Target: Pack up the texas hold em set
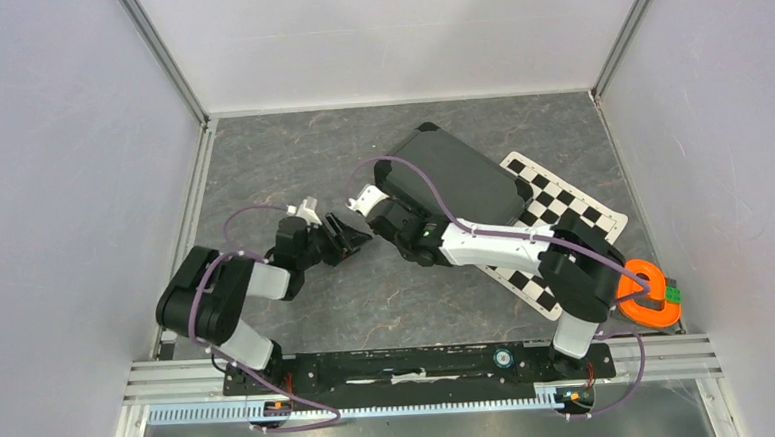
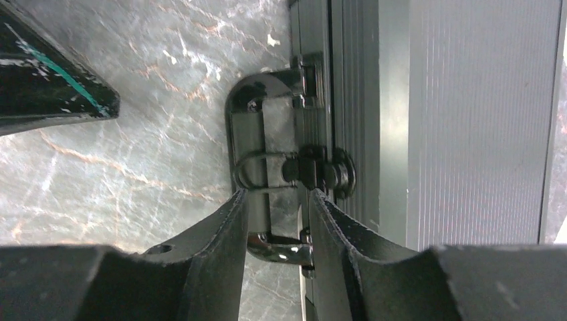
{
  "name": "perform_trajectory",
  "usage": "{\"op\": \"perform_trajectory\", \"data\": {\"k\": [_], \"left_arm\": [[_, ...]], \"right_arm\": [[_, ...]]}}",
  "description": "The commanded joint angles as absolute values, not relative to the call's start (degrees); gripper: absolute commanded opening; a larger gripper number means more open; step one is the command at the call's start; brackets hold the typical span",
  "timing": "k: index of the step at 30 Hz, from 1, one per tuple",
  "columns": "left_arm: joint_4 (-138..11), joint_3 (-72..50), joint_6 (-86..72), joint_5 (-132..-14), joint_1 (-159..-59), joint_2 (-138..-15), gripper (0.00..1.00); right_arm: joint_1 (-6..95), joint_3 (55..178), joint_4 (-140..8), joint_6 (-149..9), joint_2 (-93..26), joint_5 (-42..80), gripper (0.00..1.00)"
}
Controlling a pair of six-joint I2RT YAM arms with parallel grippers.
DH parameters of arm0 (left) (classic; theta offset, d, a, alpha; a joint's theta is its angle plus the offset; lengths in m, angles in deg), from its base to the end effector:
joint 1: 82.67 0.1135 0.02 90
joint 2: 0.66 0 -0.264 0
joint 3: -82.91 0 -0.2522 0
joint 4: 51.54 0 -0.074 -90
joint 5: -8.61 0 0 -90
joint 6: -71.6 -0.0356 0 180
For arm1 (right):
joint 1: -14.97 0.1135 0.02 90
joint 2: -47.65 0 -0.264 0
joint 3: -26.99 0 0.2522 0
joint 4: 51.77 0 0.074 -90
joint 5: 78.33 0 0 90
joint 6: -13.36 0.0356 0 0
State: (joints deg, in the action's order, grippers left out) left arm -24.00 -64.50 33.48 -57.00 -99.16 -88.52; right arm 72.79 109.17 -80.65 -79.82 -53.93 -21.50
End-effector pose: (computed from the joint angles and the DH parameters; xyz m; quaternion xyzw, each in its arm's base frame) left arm 0.2336 -0.0845 0.1205 -0.1502 0.8303 -0.4335 0.3165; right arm 0.2188 0.3112 0.2109 -0.3670 0.8232 -0.0803 0.4256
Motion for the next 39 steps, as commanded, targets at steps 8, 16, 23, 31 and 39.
{"op": "perform_trajectory", "data": {"k": [8, 16, 23, 31, 39], "left_arm": [[23.71, -60.73, 60.91, -55.22, -106.98, -116.91, 0.47], [23.73, -61.13, 59.80, -61.94, -110.61, -116.14, 0.51], [23.49, -60.14, 61.76, -65.07, -112.64, -118.49, 0.48], [23.30, -59.67, 63.65, -69.46, -115.45, -121.31, 0.44], [21.54, -58.23, 63.87, -72.19, -118.25, -121.79, 0.44]], "right_arm": [[63.40, 100.19, -74.74, -77.59, -36.64, -8.72, 0.46], [57.46, 94.69, -72.16, -77.67, -33.21, -4.72, 0.45], [55.85, 93.09, -70.11, -77.27, -33.14, -3.12, 0.45], [55.32, 91.40, -68.16, -76.78, -32.16, -1.98, 0.45], [55.05, 90.85, -67.45, -76.72, -32.17, -0.91, 0.45]]}}
